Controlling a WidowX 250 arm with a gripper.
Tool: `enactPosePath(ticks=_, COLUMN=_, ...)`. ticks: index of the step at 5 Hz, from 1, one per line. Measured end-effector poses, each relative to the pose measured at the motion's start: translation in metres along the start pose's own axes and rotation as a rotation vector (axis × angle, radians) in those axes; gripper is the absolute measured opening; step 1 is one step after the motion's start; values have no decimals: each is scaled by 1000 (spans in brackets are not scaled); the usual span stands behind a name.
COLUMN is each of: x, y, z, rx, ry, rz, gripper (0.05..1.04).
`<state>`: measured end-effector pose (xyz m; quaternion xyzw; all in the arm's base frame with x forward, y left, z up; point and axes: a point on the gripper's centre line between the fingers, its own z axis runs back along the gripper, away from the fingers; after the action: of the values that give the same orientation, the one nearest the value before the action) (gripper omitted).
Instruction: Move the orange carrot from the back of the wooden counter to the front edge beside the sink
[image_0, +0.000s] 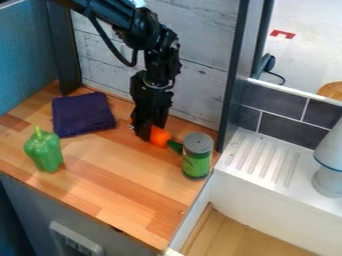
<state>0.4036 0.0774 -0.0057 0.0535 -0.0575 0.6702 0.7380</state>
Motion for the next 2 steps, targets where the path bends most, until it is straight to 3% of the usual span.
enactPosePath(ticks=1, x=8, y=0, z=25, rx=-64, ry=0, rz=-20, gripper=566)
enactPosePath(ticks=2, x=33, y=10, z=70, rx=-168, ry=-32, rz=40, gripper=566)
